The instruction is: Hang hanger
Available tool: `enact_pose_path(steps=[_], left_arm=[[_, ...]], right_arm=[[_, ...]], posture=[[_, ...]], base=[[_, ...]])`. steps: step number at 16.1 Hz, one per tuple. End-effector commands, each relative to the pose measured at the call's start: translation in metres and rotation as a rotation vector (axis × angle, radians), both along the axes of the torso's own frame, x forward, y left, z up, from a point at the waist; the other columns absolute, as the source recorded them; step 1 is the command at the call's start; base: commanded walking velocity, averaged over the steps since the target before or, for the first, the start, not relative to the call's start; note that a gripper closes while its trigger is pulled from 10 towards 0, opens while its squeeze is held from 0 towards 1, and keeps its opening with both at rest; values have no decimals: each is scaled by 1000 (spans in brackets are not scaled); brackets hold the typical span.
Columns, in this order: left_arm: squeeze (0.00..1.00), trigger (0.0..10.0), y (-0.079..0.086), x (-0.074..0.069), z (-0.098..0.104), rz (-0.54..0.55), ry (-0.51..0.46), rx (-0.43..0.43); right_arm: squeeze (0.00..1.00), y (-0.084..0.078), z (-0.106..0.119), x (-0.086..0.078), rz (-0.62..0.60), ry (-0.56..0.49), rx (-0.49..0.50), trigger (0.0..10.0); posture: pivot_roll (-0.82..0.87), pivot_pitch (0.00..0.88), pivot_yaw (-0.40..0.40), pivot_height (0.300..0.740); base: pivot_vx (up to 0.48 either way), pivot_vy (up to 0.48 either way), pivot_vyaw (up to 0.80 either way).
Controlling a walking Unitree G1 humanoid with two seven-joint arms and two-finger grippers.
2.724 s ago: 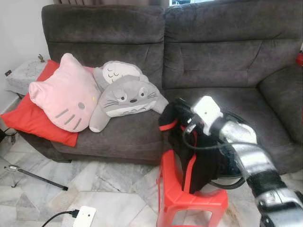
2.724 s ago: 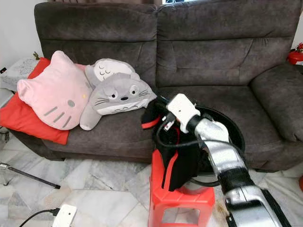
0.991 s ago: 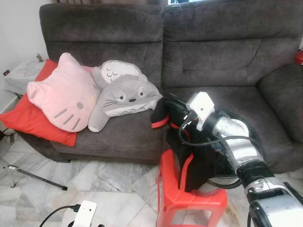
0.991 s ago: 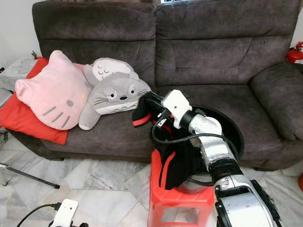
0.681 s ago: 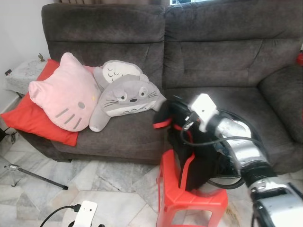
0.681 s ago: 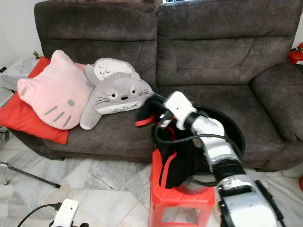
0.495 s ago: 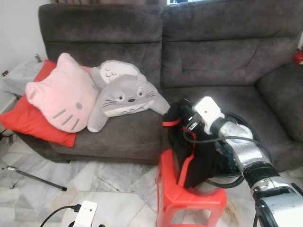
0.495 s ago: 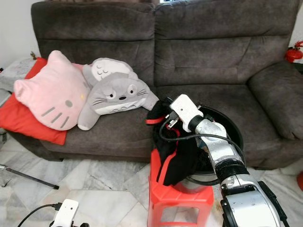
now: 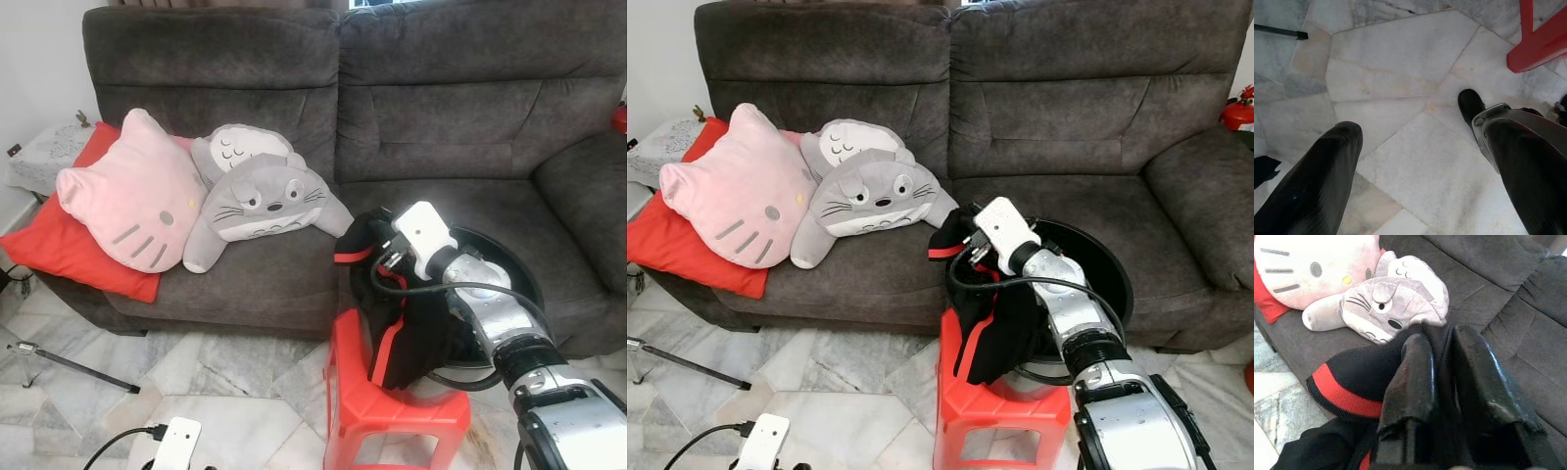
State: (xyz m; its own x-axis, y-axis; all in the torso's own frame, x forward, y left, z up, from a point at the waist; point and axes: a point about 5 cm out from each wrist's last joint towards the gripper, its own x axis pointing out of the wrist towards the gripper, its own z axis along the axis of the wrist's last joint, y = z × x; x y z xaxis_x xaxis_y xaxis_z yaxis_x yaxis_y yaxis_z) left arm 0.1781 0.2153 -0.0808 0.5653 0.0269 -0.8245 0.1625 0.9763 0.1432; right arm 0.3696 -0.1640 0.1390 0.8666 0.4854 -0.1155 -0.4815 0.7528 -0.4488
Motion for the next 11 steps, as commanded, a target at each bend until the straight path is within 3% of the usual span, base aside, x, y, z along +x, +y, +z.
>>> enact_pose_path(steps=[1, 9, 10, 11], left_arm=[[0, 10000, 3, -4, -2, -10, 16, 12], [0, 10000, 4, -8, -3, -8, 28, 15], [0, 10000, 5, -9, -3, -8, 29, 16], [0, 10000, 5, -9, -3, -9, 31, 16]], right_arm=[[1000, 5, 7, 3, 7, -17, 3, 10000], [1000, 3, 6, 6, -71, -12, 6, 10000], [706, 6, 9, 6, -79, -23, 20, 10000], [0, 17, 14, 0, -41, -34, 74, 10000]], posture=[[-146, 0, 87, 740], [-151, 0, 87, 740], [-154, 0, 86, 740], [-154, 0, 86, 740]], base=[[0, 0, 0], [0, 0, 0], [0, 0, 0], [0, 0, 0]])
